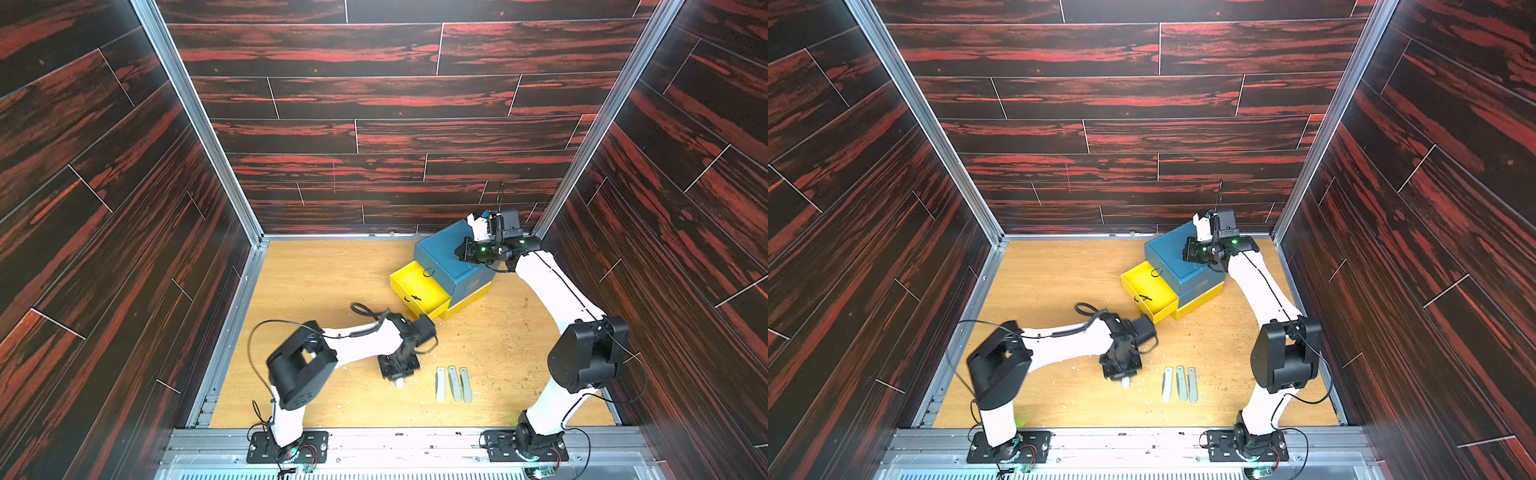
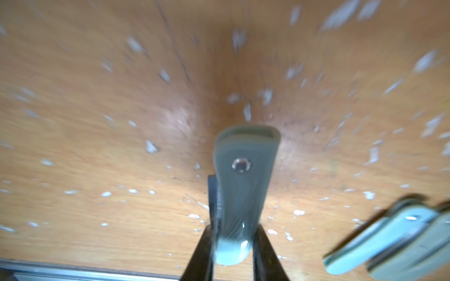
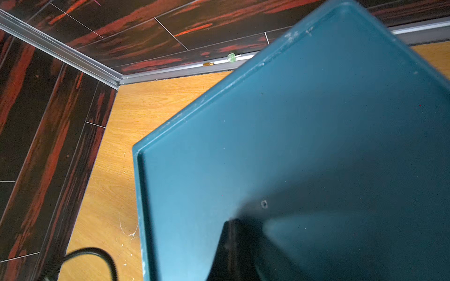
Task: Place the fruit knives into the drawer by color
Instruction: Pick up the fruit knife from the center of the board.
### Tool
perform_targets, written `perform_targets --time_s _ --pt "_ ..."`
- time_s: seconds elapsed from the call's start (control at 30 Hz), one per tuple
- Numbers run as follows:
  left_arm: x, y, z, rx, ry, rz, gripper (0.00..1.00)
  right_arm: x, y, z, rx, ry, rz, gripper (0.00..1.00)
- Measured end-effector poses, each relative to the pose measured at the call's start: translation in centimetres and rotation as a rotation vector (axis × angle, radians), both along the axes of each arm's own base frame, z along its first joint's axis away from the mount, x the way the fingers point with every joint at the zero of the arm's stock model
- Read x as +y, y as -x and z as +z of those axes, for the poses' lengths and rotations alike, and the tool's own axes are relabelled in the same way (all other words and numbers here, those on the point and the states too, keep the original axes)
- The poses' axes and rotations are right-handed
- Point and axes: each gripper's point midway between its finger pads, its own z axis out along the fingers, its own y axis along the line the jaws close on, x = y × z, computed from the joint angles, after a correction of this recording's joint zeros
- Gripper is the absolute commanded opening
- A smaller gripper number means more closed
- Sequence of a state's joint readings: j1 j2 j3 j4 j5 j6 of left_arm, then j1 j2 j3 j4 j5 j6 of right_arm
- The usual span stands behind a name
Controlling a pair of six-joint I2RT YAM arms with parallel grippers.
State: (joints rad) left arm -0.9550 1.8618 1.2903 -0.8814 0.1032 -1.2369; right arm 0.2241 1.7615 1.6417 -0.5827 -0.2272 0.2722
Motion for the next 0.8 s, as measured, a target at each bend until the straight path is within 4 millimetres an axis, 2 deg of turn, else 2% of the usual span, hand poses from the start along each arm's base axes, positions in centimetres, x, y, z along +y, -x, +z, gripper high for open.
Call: perform_targets --time_s 0.23,0.63,0.8 --pt "1.4 -3.0 1.9 -0.068 -0.006 0.021 0.10 0.0 0.0 0.0 0.001 0.000 0.000 0.03" --pt "-0.1 -9.7 9.7 -0.269 0.076 0.007 0.10 0.0 0.0 -0.1 0.003 0.001 0.000 0.03" --pt "-0.9 -12.3 13.6 -0.365 0.131 0.016 0.10 0.0 0.0 0.0 0.003 0.001 0.000 0.03"
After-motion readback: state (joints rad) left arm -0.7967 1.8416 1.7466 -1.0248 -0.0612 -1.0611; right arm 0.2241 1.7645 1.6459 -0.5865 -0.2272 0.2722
